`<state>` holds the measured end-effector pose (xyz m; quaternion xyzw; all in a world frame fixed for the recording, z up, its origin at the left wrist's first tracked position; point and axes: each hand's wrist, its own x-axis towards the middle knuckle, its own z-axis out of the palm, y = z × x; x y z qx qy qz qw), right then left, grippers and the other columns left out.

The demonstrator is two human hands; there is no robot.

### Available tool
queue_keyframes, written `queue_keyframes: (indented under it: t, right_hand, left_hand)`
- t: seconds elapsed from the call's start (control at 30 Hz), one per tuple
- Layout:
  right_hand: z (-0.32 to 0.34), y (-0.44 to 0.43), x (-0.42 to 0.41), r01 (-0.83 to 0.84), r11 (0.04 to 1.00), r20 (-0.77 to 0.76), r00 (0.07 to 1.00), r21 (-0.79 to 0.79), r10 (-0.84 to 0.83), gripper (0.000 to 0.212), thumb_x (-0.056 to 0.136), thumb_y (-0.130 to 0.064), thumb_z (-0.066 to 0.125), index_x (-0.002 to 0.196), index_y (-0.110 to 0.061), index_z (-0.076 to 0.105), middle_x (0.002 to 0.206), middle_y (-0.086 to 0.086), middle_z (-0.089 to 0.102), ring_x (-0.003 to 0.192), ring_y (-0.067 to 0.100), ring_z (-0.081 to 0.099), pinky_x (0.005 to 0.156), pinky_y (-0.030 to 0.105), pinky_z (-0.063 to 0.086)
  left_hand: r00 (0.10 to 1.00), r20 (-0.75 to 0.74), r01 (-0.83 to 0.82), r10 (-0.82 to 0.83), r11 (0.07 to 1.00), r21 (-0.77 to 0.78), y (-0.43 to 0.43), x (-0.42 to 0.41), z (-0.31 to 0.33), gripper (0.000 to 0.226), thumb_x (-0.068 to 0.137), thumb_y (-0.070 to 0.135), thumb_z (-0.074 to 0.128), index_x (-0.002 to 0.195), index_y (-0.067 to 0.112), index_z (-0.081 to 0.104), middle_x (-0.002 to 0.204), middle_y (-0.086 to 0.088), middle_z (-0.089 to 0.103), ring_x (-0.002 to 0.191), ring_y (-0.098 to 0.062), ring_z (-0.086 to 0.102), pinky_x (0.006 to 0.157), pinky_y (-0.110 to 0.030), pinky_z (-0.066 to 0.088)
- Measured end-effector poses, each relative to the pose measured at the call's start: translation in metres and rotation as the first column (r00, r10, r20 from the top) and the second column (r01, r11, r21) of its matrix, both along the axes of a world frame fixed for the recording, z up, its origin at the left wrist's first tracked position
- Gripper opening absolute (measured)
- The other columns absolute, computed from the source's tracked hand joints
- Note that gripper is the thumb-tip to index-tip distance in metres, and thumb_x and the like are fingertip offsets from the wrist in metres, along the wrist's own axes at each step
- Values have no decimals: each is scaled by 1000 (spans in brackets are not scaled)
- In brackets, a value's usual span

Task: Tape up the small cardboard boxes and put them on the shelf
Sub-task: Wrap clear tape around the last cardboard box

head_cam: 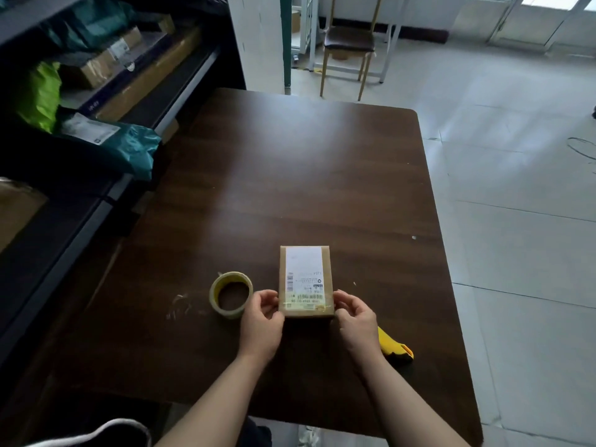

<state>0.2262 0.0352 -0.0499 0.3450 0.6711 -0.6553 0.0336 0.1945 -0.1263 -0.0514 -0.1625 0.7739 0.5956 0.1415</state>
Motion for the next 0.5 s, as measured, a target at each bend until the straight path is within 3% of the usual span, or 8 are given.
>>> queue_keyframes:
  t: [0.07, 0.17, 0.23, 0.33, 0.5]
  right_hand:
    - [-6, -2, -1, 35, 999, 13, 999, 8, -35, 32, 94, -8, 56, 126, -10, 58, 119, 2, 64, 101, 6, 61, 79, 16, 54]
    - [-7, -13, -6, -15, 1000, 33, 999, -21, 16, 61, 88, -33, 68, 142, -17, 44, 135, -3, 54, 120, 13, 55, 102, 38, 48]
    - [-12, -22, -11, -18, 996, 35, 999, -84, 21, 67, 85, -33, 72, 143, -18, 43, 131, -3, 59, 113, 10, 60, 99, 36, 50]
    - [-21, -30, -13, -18, 998, 11, 1000, -67, 19, 58, 90, -23, 67, 143, -20, 44, 120, -10, 63, 100, -1, 62, 87, 18, 51]
    - [-29, -25, -13, 36, 997, 10, 999, -70, -36, 43, 98, -25, 54, 141, -17, 49, 138, -6, 55, 120, 4, 53, 101, 24, 44]
  left_hand:
    - [999, 41, -25, 25, 1000, 0, 3, 3, -4, 29, 91, 5, 58, 115, 20, 54, 115, 0, 61, 113, -17, 59, 88, -25, 49]
    - [997, 69, 26, -18, 992, -125, 13, -2, -11, 56, 92, 35, 61, 142, 18, 40, 142, 1, 46, 130, -19, 45, 106, -38, 41]
    - [995, 86, 67, -55, 987, -149, 24, -5, -17, 62, 89, 44, 63, 141, 19, 41, 139, 1, 49, 129, -21, 48, 105, -38, 42]
    - [998, 52, 42, -34, 988, -146, 31, -4, -30, 52, 87, 44, 64, 133, 23, 49, 122, 2, 63, 111, -18, 60, 95, -38, 49]
    - [996, 82, -29, 30, 1000, -12, 26, -2, -36, 47, 98, 34, 51, 141, 18, 47, 125, 2, 64, 111, -11, 60, 99, -31, 48]
